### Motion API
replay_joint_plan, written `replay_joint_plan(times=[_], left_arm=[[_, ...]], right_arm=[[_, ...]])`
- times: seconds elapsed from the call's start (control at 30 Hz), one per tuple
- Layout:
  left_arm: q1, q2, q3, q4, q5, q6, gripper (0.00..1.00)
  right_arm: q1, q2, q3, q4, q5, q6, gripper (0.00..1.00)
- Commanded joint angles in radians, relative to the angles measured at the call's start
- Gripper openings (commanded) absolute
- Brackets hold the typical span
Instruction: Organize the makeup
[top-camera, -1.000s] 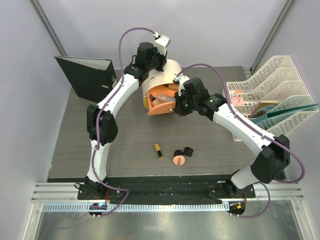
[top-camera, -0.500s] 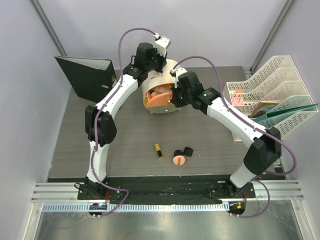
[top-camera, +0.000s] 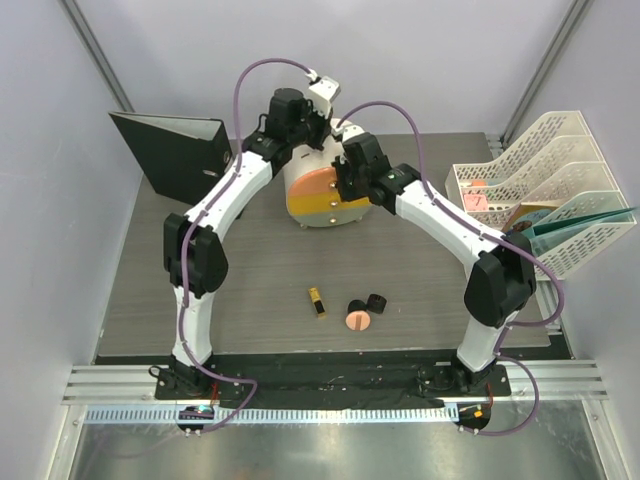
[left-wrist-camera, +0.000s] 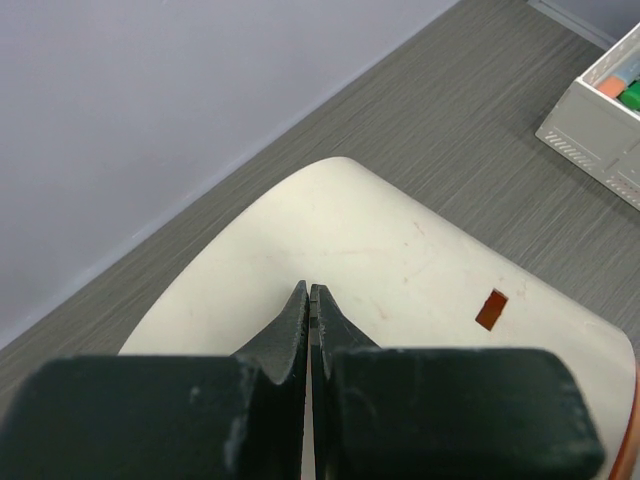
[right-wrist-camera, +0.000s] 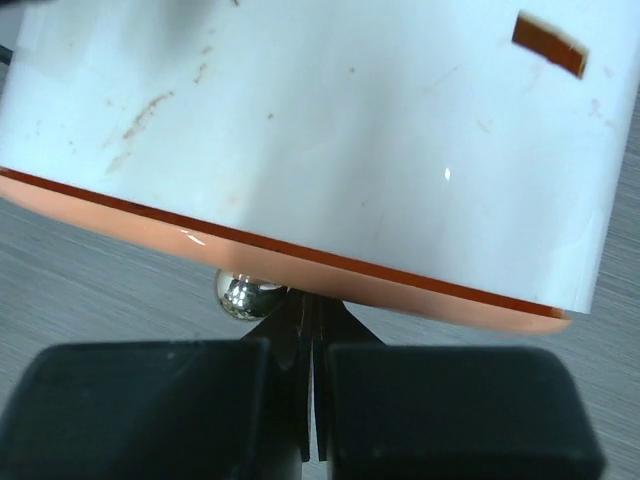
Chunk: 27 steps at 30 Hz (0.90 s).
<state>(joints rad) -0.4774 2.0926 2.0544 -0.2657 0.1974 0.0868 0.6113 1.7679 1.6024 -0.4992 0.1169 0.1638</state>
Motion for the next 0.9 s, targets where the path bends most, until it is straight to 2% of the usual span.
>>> replay_joint_plan(times=[0.0,0.33,0.53,0.7,0.87], left_arm=[[0.0,-0.029,-0.054,-0.116,0.02,0.004,0.0],[0.002,-0.126,-0.062,-0.122,-0.003,0.017,0.0],[0.003,-0.223,-0.103,-0.144,-0.012,0.062,0.0],[0.005,-0.256,-0.123,-0.184,0.023,0.074,0.0],[0.005,-0.253,-0.16,-0.185,0.059,0.068,0.0]], right_arm=[[0.001,-0.021,0.074,0.099,0.015,0.028,0.01],[-0.001,-0.134,0.022,0.079,-0.005,0.068,0.01],[-0.005,-0.196,-0.045,0.054,-0.029,0.157,0.1],[-0.036,-0.226,-0.151,0.07,-0.206,0.27,0.29],[-0.073,-0.255,-0.292,0.194,-0.327,0.417,0.57]])
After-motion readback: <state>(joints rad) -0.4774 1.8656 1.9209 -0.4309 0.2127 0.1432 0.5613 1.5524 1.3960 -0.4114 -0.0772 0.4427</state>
